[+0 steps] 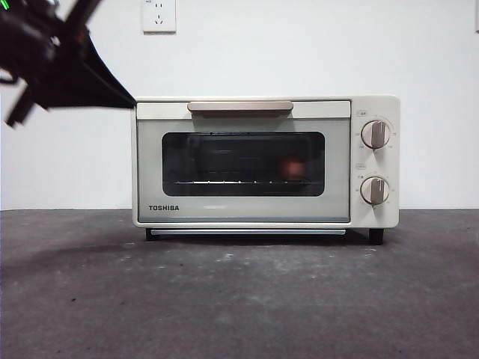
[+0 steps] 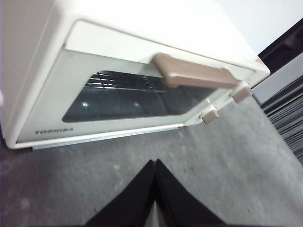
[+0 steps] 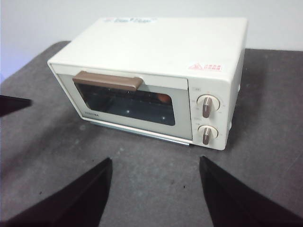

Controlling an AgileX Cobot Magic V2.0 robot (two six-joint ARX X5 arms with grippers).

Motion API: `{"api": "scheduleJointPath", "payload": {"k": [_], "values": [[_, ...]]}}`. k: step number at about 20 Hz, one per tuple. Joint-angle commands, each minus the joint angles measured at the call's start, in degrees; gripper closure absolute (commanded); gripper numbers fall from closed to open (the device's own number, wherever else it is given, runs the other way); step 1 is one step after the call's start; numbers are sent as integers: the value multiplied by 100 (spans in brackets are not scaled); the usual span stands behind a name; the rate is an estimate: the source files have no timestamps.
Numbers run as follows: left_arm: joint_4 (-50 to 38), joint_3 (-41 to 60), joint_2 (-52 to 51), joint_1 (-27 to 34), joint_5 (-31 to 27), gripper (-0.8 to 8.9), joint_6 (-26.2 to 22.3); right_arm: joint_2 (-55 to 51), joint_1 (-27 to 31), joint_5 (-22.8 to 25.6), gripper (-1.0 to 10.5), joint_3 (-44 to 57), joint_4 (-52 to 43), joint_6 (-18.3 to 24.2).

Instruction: Eggoven

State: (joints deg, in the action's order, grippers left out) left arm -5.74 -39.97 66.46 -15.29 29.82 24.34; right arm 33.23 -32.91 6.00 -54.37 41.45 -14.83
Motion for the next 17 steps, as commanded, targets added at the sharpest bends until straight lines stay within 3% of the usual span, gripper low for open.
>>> {"api": "scheduleJointPath", "payload": {"k": [1,9,15,17], "values": [[531,-83,-503,-136,-153,806,-433,140,-35,-2,668,7,-28,57],[1871,-83,-2116,-450,-903,806,-564,302,-35,-227,723,586,-284,57],[2806,-83,-2997,-505,-1447,806,-798,299,-39,-798,949,1327,-1102,55],[3045,-83,-3204,-503,-1628,806,-964,297,-50,-907,942,1602,-1526,57]]}}
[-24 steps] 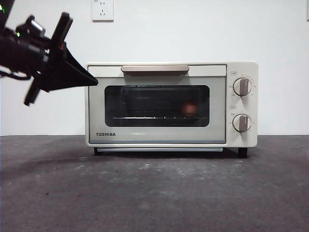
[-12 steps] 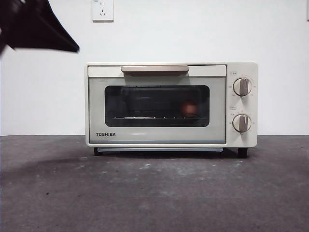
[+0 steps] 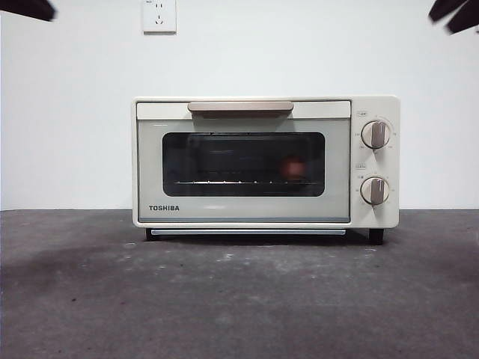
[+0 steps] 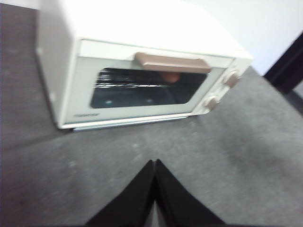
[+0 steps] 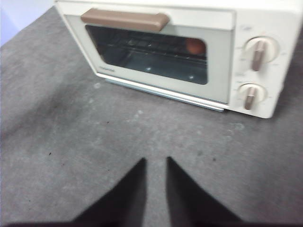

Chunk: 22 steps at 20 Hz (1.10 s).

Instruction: Eggoven

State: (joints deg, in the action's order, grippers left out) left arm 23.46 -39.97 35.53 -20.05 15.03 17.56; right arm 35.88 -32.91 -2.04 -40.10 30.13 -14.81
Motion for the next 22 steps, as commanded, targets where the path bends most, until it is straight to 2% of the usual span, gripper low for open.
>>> {"api": "scheduleJointPath", "payload": {"k": [1,6,13,22], "values": [[205,-83,-186,-26,-173,806,-361,35,-50,-118,942,289,-586,55],[415,-83,-424,-26,-175,806,-409,35,-72,-96,942,658,-1412,57],[417,-83,-411,-26,-175,806,-404,33,-70,219,942,658,-1545,52],[404,-83,-411,-26,-175,806,-404,24,-70,229,942,656,-1556,50]]}}
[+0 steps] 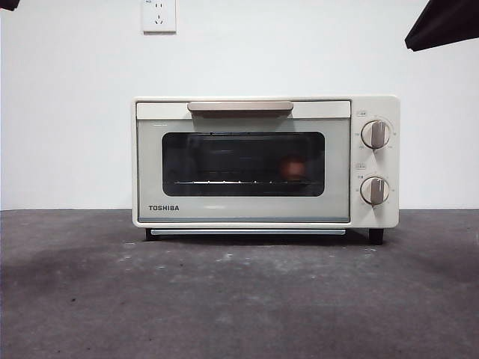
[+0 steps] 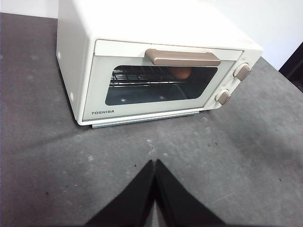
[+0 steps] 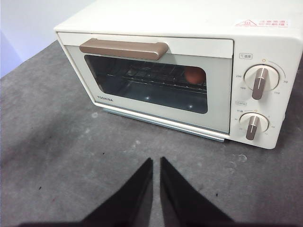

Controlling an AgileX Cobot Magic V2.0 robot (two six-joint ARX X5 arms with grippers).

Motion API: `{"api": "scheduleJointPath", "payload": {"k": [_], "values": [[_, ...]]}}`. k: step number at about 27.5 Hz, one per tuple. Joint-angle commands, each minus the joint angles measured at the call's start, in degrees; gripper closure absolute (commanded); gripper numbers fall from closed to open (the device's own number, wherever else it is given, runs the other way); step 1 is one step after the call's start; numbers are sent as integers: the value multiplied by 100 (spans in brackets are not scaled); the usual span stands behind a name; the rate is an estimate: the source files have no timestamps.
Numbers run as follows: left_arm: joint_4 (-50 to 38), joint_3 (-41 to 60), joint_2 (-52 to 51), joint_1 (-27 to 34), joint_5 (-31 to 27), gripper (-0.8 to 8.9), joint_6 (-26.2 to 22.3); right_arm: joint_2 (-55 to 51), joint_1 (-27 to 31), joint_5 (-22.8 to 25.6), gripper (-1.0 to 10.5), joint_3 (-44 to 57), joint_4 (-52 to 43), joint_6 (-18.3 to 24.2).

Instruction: Eggoven

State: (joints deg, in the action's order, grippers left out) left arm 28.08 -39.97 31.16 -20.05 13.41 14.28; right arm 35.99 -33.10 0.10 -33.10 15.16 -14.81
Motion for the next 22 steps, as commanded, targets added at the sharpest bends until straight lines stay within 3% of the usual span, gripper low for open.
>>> {"api": "scheduleJointPath", "payload": {"k": [1,6,11,14,22], "values": [[-59,-83,26,-26,-13,806,-76,13,-50,15,942,-44,-59,50],[-66,-83,26,-26,-13,806,-127,11,-50,17,942,-44,-59,50],[-151,-79,-188,140,-105,806,-1727,11,-50,13,942,-44,-59,50],[-466,31,-483,560,-192,806,-2192,13,-50,15,942,-44,-59,50],[-2120,1602,-1624,1488,-664,806,-2214,11,-50,15,942,-44,-59,50]]}}
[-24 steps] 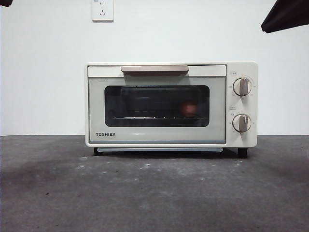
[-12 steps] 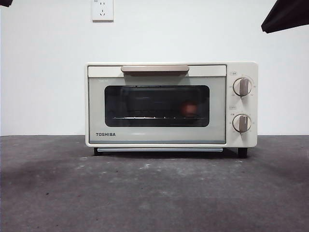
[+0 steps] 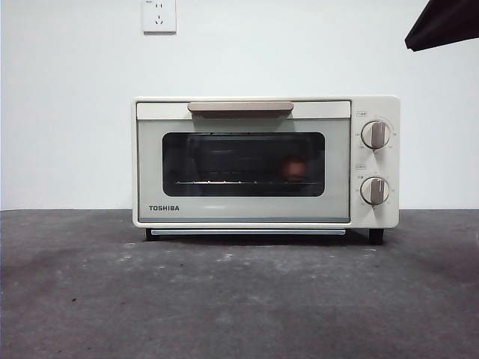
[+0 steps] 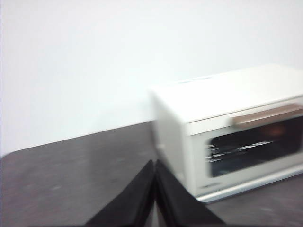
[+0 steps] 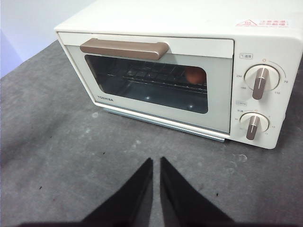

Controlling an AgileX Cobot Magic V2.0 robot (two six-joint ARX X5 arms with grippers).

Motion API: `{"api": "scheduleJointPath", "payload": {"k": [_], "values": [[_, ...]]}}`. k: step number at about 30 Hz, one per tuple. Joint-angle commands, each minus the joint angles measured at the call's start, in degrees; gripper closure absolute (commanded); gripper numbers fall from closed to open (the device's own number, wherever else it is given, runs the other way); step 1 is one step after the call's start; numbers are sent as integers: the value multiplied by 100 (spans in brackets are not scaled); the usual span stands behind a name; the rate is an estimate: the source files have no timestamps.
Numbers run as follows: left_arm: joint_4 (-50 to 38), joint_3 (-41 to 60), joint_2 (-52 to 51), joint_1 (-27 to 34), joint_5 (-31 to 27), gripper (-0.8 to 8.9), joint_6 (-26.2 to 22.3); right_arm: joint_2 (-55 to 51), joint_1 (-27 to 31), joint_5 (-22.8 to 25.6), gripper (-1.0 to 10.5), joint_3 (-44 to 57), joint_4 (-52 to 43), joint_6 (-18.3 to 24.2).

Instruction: Eggoven

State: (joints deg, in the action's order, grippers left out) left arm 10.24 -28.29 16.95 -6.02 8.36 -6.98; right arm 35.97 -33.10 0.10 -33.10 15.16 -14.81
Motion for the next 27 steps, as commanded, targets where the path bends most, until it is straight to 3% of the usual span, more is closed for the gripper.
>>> {"api": "scheduleJointPath", "payload": {"k": [1,11,27], "values": [[-498,686,-361,136,-199,806,-55,13,-50,15,942,-44,-59,50],[-671,2245,-1565,468,-286,806,42,13,-50,15,942,-44,-59,50],[-111,2813,-1679,560,-284,806,61,13,-50,15,942,-44,-59,50]]}}
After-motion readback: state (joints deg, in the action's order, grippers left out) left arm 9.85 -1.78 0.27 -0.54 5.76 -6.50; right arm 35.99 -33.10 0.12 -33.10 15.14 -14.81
